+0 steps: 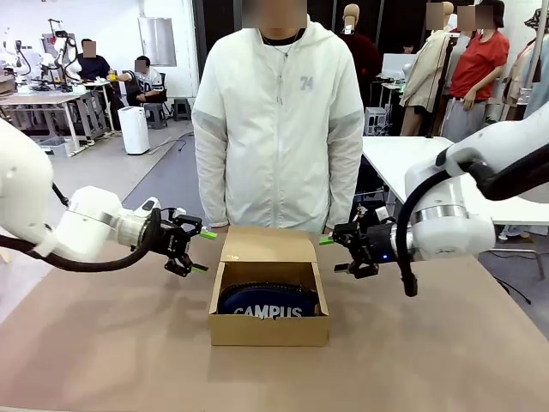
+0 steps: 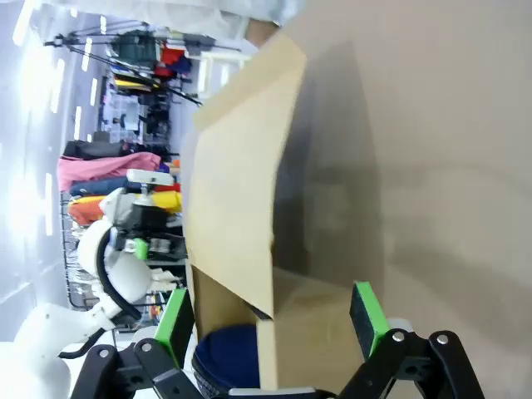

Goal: Pack the items into the box.
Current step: Close the Mailer Box.

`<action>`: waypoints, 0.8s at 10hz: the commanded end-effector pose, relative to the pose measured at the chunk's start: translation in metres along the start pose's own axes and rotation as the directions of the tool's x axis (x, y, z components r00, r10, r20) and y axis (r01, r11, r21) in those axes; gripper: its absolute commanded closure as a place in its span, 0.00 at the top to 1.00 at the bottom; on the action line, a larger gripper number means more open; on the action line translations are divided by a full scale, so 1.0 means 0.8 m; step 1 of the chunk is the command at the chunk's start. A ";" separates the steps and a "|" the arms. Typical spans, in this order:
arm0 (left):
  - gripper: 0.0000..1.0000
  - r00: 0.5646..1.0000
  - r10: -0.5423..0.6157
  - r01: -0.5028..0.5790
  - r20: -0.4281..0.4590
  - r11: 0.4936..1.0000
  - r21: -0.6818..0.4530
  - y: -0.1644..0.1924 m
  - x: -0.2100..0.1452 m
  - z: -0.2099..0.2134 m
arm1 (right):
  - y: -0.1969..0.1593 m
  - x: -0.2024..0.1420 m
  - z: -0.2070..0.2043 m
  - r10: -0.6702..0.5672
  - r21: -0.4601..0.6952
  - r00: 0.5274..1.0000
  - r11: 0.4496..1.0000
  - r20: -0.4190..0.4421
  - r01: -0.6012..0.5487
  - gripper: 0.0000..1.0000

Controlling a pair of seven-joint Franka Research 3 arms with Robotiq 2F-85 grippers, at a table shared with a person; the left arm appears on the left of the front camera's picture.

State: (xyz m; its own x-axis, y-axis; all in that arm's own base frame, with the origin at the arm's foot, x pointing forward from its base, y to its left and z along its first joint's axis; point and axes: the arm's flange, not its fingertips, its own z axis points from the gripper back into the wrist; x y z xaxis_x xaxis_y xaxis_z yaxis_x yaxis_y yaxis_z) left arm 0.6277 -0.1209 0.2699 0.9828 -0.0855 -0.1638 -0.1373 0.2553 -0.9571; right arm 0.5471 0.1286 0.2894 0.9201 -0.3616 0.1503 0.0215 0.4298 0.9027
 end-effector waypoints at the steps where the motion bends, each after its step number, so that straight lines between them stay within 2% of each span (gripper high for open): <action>1: 1.00 1.000 -0.018 0.018 -0.017 0.999 0.029 -0.013 -0.024 0.004 | -0.003 -0.002 0.012 -0.020 -0.028 0.999 0.999 -0.034 0.019 1.00; 3: 1.00 1.000 -0.018 0.018 -0.017 0.999 0.029 -0.013 -0.024 0.004 | -0.003 -0.002 0.012 -0.020 -0.028 0.999 0.999 -0.034 0.019 1.00; 4: 1.00 1.000 -0.003 0.003 -0.003 1.000 0.003 -0.001 0.001 0.000 | -0.003 -0.001 0.003 -0.001 -0.009 1.000 1.000 -0.004 0.001 1.00; 5: 1.00 1.000 -0.006 0.006 0.006 0.997 -0.075 0.002 0.025 -0.011 | -0.020 0.023 -0.012 -0.058 0.055 0.998 0.997 -0.019 0.059 1.00; 6: 1.00 1.000 -0.004 0.004 0.008 0.995 -0.103 0.003 0.036 -0.017 | -0.028 0.039 -0.022 -0.093 0.095 0.996 0.991 -0.012 0.094 1.00; 8: 1.00 0.999 0.040 -0.039 0.013 0.995 -0.093 0.012 0.051 -0.025 | -0.042 0.052 -0.056 -0.147 0.136 0.984 0.978 -0.100 0.160 1.00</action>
State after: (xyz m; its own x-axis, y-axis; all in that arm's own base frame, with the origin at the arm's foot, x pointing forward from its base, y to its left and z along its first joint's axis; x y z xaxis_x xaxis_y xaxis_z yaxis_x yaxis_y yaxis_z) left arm 0.6529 -0.1373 0.2486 0.9822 -0.0713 -0.1739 -0.1583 0.1847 -0.9700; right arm 0.5825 0.1283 0.2556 0.9379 -0.3447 0.0381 0.0723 0.3018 0.9506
